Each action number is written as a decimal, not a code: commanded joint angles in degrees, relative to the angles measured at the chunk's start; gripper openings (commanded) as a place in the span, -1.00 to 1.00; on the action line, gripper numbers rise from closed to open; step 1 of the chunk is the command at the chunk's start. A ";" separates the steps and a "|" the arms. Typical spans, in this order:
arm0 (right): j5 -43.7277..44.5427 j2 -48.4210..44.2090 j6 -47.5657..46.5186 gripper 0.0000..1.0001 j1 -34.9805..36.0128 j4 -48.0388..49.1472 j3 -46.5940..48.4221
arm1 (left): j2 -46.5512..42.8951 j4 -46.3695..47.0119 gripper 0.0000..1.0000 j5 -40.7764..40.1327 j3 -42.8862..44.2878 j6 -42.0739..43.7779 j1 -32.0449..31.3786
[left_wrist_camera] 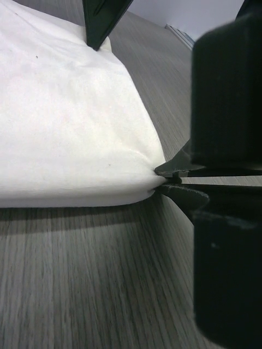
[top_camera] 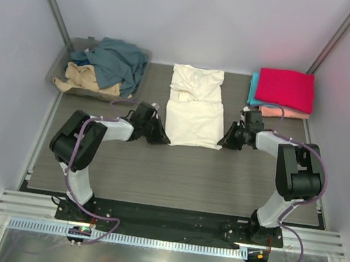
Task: Fold and stack the t-shirts
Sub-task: Fold the tshirt, then neatly place the folded tshirt to the corner
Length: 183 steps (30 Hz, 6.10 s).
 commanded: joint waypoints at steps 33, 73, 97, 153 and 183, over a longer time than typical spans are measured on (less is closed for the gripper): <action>-0.65 -52.06 4.89 -0.97 0.78 -43.66 3.32 | -49.94 -53.07 -1.00 -31.31 9.18 -11.91 -25.63; 2.62 17.73 -0.74 -0.92 -0.45 -27.22 47.18 | 17.12 -47.61 -0.97 -0.02 50.99 8.32 10.76; 2.26 -4.40 -1.71 0.69 1.56 -6.84 4.05 | -4.75 -53.52 0.52 -21.46 38.73 14.73 4.00; -20.59 18.62 8.93 0.49 2.89 25.51 4.39 | -43.34 -51.14 0.51 -30.61 2.86 22.73 4.17; -15.85 8.86 -18.40 -0.97 -12.75 -21.14 51.21 | -63.29 -52.99 0.59 -33.69 -0.75 17.54 4.09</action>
